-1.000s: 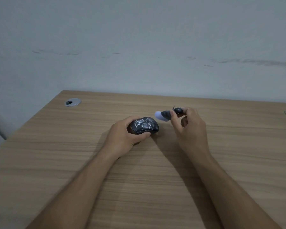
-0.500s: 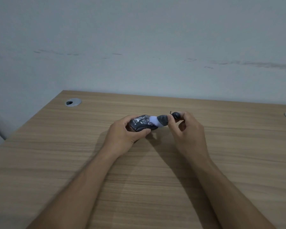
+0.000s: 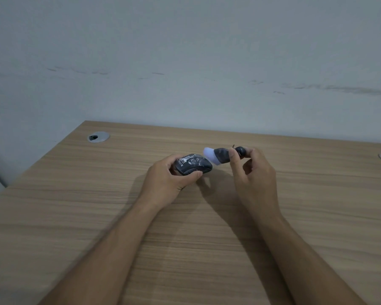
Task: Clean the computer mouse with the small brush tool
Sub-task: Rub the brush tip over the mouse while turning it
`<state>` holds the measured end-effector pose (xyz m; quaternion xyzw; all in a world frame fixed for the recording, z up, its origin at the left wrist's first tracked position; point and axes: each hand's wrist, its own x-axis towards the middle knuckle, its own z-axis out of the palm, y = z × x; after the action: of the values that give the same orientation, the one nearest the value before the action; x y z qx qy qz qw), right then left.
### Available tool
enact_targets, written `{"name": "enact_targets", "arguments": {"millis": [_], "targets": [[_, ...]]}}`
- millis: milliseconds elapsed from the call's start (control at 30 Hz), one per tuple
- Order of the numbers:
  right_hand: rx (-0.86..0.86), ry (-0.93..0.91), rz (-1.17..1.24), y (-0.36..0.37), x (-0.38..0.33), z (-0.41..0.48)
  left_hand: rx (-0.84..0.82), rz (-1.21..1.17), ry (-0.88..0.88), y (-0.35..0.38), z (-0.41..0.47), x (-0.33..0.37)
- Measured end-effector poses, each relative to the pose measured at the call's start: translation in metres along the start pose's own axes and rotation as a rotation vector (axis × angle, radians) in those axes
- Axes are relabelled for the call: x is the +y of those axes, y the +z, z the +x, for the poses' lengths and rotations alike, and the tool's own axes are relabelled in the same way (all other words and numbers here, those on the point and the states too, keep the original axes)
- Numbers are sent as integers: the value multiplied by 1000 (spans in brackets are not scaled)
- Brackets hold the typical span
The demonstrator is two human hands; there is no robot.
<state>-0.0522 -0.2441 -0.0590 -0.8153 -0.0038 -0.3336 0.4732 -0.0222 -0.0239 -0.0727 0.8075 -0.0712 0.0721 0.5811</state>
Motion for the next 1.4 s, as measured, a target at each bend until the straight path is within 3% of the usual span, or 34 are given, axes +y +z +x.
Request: {"name": "enact_targets", "arguments": {"millis": [100,267,400,567,700,833,933,1067,1267,1400], "targets": [[-69,-112,-39,2,-5,-4,5,-1,-10,1,1,0],[16,-43,-103,6,3,3,-5,-7,11,1,1,-1],[-21,-136,-91,7,-2,-1,-19,25,40,2,2,-3],[29,-33,-149,13,9,7,-28,46,61,3,1,-2],[10,-192,-133,15,1,4,-26,54,69,4,1,-2],[54,-100,-205,16,13,9,-29,42,79,5,0,-1],[115,-139,-121,8,8,11,-9,54,69,6,2,-2],[50,-200,-158,12,4,4,15,74,73,7,3,-3],[95,-69,-100,8,15,12,18,0,54,6,3,-2],[50,-139,-118,9,7,1,17,-12,36,5,5,-2]]}}
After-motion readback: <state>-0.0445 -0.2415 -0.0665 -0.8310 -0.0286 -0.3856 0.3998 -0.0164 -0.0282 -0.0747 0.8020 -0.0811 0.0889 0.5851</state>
